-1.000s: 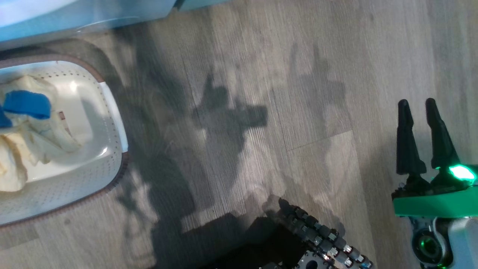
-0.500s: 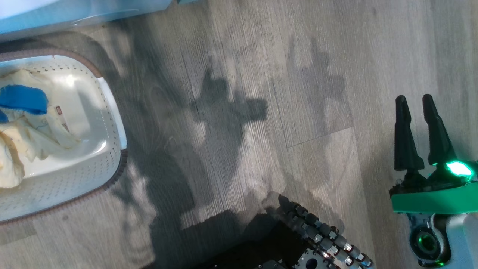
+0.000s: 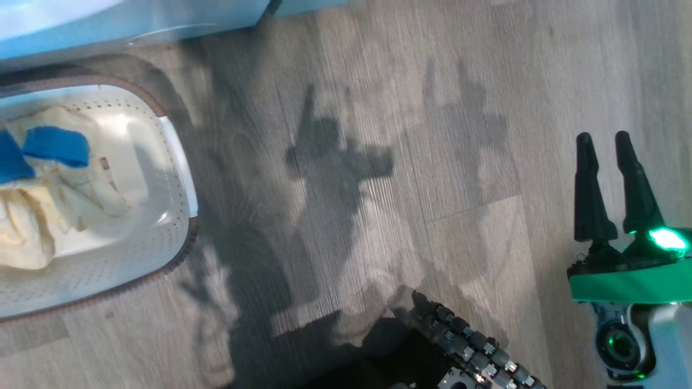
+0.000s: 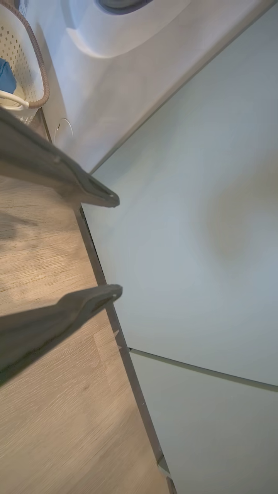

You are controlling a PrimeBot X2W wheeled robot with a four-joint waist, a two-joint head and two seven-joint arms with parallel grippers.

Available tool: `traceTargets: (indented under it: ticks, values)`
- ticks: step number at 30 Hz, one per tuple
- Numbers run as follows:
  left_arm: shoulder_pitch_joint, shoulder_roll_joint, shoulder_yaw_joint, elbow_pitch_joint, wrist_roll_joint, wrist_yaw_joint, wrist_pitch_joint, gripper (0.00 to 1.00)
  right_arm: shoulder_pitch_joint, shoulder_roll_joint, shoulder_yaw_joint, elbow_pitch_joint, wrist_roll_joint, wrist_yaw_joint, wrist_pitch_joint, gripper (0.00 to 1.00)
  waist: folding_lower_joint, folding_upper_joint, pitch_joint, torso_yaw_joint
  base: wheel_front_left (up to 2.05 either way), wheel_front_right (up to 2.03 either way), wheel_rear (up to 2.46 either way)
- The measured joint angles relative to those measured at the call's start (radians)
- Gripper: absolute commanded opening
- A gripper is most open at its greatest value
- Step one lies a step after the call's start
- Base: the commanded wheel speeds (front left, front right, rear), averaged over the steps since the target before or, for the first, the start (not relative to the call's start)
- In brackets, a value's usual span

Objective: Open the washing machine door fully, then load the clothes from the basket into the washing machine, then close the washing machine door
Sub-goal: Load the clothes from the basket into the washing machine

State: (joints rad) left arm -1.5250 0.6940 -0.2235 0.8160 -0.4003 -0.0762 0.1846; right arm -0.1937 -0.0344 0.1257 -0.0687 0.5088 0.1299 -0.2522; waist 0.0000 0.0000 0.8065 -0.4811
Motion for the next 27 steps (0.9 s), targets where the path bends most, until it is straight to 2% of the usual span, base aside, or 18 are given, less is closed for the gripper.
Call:
traceTargets:
  ticks: [5,11,17,23,27]
  values:
    - [0.057,-0.027,0.0,0.003,-0.026,0.001,-0.019,1.0,0.0,0.0,-0.025,-0.001,-0.01,0.0,0.0,1.0,0.0,0.0,-0.026,0.024,0.0,0.0,0.0]
    - [0.17,-0.057,0.018,-0.012,-0.051,0.015,-0.132,1.0,0.002,0.0,-0.048,-0.001,-0.042,0.0,0.0,1.0,0.0,0.0,-0.073,0.056,0.0,0.0,0.0]
    - [0.333,-0.1,0.031,-0.1,-0.078,0.037,-0.269,1.0,0.004,0.0,-0.055,-0.001,-0.09,0.0,0.0,1.0,-0.0001,0.0,-0.128,0.104,0.0,0.0,0.0]
    - [0.546,-0.164,0.033,-0.286,-0.097,0.088,-0.37,1.0,0.014,0.0,-0.074,-0.002,-0.143,0.0,0.0,1.0,-0.0001,0.0,-0.191,0.169,0.0,0.0,0.0]
    - [0.741,-0.189,0.032,-0.469,-0.093,0.163,-0.397,1.0,0.047,0.0,-0.087,-0.001,-0.18,0.0,0.0,1.0,-0.0001,0.0,-0.24,0.211,0.0,0.0,0.0]
